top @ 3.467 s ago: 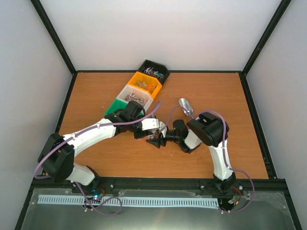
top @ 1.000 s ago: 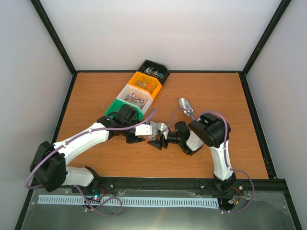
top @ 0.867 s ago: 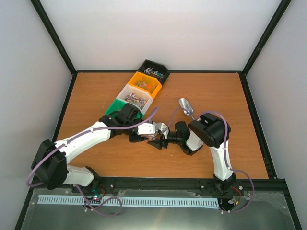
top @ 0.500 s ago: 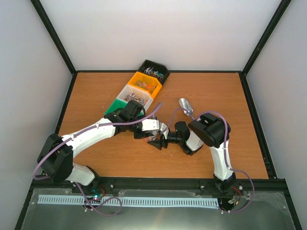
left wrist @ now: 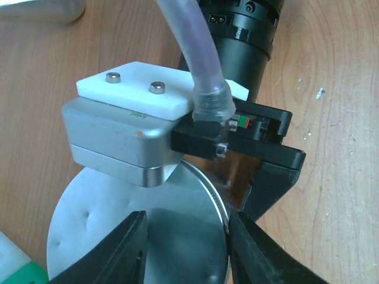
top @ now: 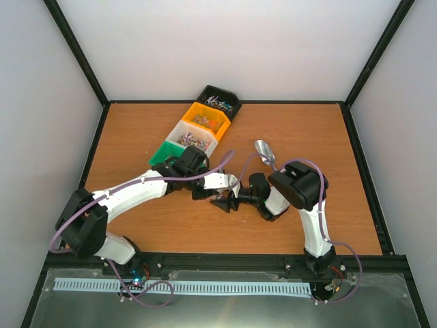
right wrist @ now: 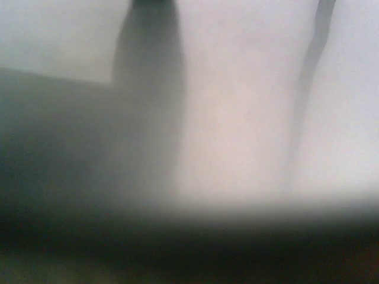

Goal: Pack the candies

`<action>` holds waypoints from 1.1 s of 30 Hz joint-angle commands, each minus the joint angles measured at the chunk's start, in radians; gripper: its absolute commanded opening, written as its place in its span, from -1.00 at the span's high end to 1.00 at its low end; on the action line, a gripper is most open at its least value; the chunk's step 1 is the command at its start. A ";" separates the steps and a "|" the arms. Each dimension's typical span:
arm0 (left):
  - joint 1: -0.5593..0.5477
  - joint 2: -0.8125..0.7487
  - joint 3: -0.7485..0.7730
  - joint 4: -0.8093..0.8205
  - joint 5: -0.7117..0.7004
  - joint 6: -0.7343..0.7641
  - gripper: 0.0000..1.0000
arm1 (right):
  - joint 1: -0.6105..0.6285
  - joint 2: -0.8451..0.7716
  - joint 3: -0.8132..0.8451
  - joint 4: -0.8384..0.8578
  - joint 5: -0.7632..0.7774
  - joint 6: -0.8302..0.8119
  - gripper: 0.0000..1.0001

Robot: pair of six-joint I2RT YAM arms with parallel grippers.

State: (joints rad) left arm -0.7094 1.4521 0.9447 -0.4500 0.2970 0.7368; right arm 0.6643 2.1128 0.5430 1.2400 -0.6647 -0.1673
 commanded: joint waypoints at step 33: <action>0.177 -0.189 -0.055 -0.169 0.093 0.120 -0.05 | 0.006 -0.002 -0.026 -0.007 -0.004 -0.017 0.09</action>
State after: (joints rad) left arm -0.4946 1.3006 0.8253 -0.5220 0.3069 0.8474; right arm 0.6628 2.1128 0.5339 1.2480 -0.6659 -0.1825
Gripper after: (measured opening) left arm 0.501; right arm 0.825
